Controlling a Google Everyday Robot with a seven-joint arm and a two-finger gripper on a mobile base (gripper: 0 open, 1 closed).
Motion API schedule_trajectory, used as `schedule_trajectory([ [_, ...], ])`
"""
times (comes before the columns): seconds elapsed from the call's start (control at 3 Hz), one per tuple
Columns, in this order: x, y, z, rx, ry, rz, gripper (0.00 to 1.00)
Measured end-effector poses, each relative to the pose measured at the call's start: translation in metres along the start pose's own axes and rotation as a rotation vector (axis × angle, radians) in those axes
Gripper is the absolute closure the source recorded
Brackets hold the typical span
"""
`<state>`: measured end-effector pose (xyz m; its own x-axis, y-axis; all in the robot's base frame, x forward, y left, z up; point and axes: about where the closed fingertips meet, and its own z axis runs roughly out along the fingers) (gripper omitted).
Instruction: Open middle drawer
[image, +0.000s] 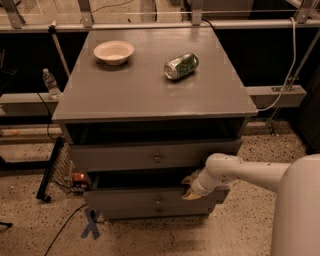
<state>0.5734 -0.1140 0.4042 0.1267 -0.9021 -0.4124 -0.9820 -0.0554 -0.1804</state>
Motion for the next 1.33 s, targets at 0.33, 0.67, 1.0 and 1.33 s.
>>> schedule_trajectory([
  [0.33,-0.002,0.026,-0.004,-0.005,0.015,0.0,1.0],
  [0.67,-0.003,0.064,-0.01,-0.011,0.038,0.007,1.0],
  [1.0,-0.001,0.098,-0.011,-0.014,0.046,0.031,1.0],
  [1.33,0.001,0.116,-0.015,-0.02,0.049,0.048,1.0],
])
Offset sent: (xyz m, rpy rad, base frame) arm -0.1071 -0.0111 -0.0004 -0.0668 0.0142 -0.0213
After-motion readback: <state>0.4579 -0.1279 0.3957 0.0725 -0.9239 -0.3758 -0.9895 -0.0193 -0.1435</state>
